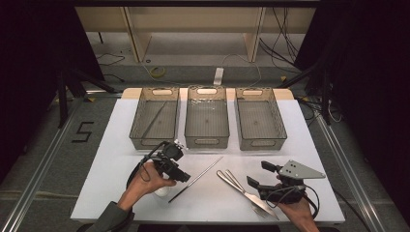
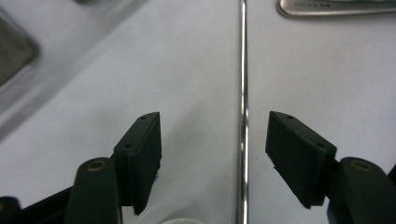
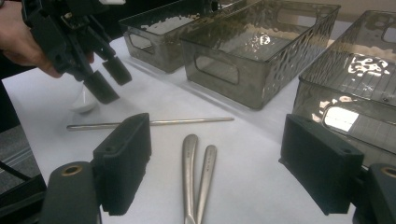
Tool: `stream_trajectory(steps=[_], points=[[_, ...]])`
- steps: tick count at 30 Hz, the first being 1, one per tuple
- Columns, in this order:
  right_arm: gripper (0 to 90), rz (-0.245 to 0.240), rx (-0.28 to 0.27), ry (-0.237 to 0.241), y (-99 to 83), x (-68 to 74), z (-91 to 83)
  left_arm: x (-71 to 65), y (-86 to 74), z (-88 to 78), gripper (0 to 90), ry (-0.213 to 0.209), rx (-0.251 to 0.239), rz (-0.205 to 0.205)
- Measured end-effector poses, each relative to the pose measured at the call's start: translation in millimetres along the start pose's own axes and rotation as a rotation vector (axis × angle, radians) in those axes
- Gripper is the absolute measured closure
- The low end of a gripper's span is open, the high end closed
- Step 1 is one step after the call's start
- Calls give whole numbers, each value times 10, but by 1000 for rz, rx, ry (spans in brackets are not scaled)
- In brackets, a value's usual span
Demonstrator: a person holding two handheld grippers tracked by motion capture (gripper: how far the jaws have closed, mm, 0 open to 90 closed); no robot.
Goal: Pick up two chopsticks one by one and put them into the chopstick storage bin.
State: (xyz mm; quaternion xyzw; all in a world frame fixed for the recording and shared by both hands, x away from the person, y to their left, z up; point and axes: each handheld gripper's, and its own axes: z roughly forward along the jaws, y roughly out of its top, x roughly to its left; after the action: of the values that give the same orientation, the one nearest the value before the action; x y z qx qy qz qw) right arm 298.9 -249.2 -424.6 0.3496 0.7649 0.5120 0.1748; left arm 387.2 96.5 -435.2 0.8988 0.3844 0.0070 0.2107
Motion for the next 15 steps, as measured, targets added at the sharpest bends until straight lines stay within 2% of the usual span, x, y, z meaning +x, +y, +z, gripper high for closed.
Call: stream_trajectory(steps=[4,6,8,14,15], points=[[253,-4,4,2,1,5,3,-42,0,45,400,-9,35,0],[253,-3,6,1,-2,4,7,-67,1,58,424,-6,38,-5],[253,-2,7,0,-3,4,10,-77,2,76,444,-13,54,10],[253,-5,7,0,-2,5,10,-115,8,134,498,-21,61,6],[253,-5,6,0,-1,5,10,-121,12,145,507,-18,67,17]])
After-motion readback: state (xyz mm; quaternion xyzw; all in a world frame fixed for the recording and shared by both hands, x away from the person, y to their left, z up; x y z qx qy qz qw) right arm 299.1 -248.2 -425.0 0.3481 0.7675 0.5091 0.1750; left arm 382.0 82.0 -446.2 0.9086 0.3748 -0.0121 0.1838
